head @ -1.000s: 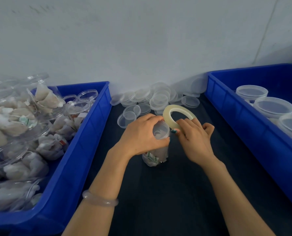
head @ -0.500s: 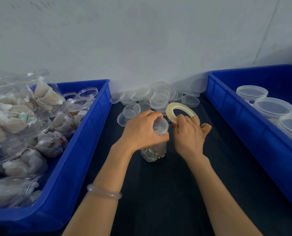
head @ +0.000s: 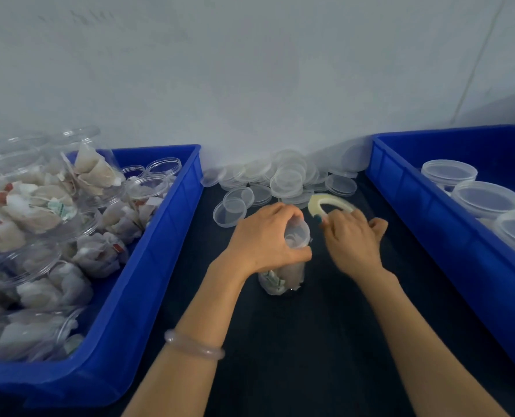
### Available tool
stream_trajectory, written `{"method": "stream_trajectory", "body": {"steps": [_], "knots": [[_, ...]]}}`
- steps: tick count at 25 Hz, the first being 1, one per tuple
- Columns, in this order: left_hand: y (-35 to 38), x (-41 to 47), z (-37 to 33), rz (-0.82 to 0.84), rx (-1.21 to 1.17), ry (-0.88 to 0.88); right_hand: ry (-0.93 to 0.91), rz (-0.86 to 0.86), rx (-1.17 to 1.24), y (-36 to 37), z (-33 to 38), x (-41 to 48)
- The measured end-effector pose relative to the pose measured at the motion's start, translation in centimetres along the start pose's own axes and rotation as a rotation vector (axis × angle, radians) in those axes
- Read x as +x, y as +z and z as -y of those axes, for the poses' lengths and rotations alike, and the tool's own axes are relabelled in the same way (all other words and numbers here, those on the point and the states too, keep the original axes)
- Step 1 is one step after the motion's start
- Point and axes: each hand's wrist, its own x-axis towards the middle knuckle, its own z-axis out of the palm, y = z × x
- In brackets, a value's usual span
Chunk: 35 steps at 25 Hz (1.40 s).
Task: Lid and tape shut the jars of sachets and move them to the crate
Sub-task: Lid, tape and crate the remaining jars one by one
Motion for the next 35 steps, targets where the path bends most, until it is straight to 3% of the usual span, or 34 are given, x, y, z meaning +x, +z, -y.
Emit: {"method": "stream_trajectory", "body": {"steps": [5, 7, 9, 12, 14, 17, 20, 22, 26, 29, 31, 35], "knots": [[0.8, 0.0, 0.5, -0.027, -0.030, 0.009, -0.080, 0.142, -0.089, 2.5, 0.3, -3.7], [1.1, -0.4, 0.5, -0.104, -0.171, 0.000, -0.108, 0.184, -0.041, 3.2, 0.2, -4.4], [2.1, -1.0, 0.4, -0.258, -0.449, -0.026, -0.098, 0.187, 0.205, 2.8, 0.1, -4.7], [3.9, -1.7, 0.3, -0.465, -0.870, -0.154, -0.087, 0.180, 0.869, 1.1, 1.0, -5.7], [4.6, -2.0, 0.2, -0.493, -1.056, -0.260, -0.141, 0.197, 0.987, 0.4, 2.0, -6.3], [5.7, -2.5, 0.7, -0.464, -1.203, -0.379, -0.157, 0.184, 0.899, 0.5, 3.6, -7.0], [6.6, -2.8, 1.2, -0.318, -1.221, -0.526, -0.116, 0.135, 0.810, 0.6, 4.3, -6.9], [7.1, -2.8, 1.6, -0.232, -1.160, -0.569, -0.082, 0.068, 0.878, -0.1, 4.0, -6.6], [7.3, -3.0, 2.0, -0.103, -1.045, -0.559, 0.126, -0.356, 1.225, -3.7, 1.5, -2.9], [7.3, -3.2, 2.1, -0.070, -0.987, -0.554, 0.308, -0.626, 1.222, -8.1, -2.2, 2.5], [7.3, -3.2, 2.2, -0.069, -0.976, -0.547, 0.445, -0.639, 1.179, -10.2, -5.1, 5.6], [7.1, -3.1, 1.9, -0.048, -0.957, -0.555, 0.719, -0.432, 1.032, -10.6, -9.9, 7.4]]}}
